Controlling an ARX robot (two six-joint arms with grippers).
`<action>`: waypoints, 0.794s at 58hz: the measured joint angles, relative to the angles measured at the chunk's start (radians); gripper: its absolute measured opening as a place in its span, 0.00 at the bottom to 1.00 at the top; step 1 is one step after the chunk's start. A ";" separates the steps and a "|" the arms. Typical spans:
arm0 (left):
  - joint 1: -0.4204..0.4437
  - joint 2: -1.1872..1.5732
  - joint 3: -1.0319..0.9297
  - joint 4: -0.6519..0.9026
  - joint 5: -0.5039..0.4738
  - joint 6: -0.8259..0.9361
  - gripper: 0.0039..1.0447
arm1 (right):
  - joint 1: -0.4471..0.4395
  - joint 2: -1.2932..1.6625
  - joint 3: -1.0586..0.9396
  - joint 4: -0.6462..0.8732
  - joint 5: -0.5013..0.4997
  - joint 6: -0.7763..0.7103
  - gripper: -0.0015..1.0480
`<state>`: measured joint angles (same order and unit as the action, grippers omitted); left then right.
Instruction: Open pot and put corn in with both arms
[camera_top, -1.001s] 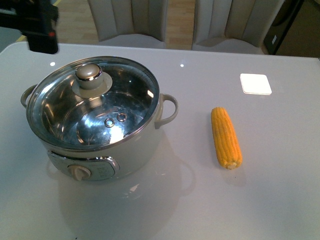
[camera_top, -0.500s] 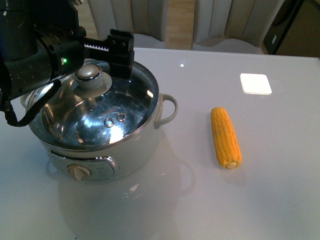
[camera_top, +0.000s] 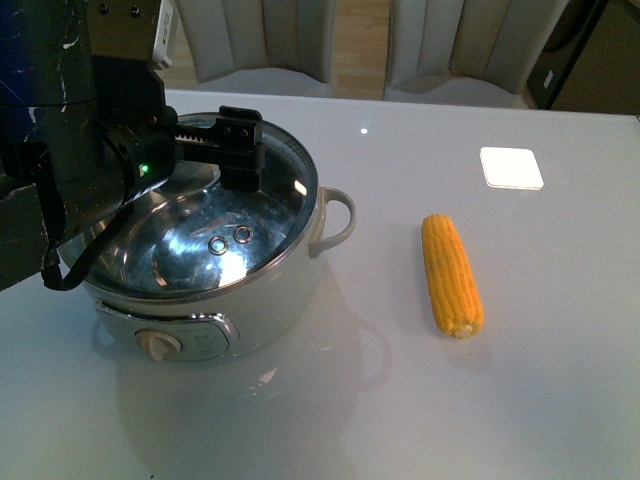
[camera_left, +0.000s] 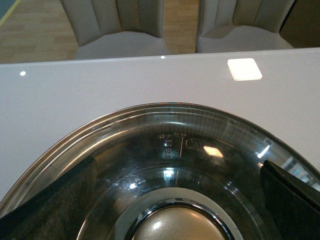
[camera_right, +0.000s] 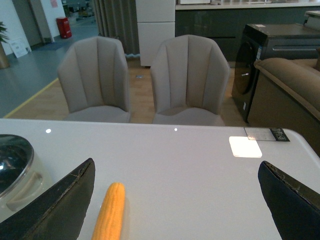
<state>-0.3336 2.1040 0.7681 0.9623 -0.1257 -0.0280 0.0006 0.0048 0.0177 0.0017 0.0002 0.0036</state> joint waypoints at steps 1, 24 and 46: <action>0.000 0.002 0.000 0.000 -0.002 -0.001 0.93 | 0.000 0.000 0.000 0.000 0.000 0.000 0.91; -0.004 0.010 -0.002 0.000 -0.023 -0.026 0.93 | 0.000 0.000 0.000 0.000 0.000 0.000 0.91; -0.006 0.011 -0.010 -0.010 -0.032 -0.055 0.83 | 0.000 0.000 0.000 0.000 0.000 0.000 0.91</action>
<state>-0.3397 2.1147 0.7582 0.9527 -0.1574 -0.0834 0.0006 0.0048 0.0181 0.0017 0.0002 0.0036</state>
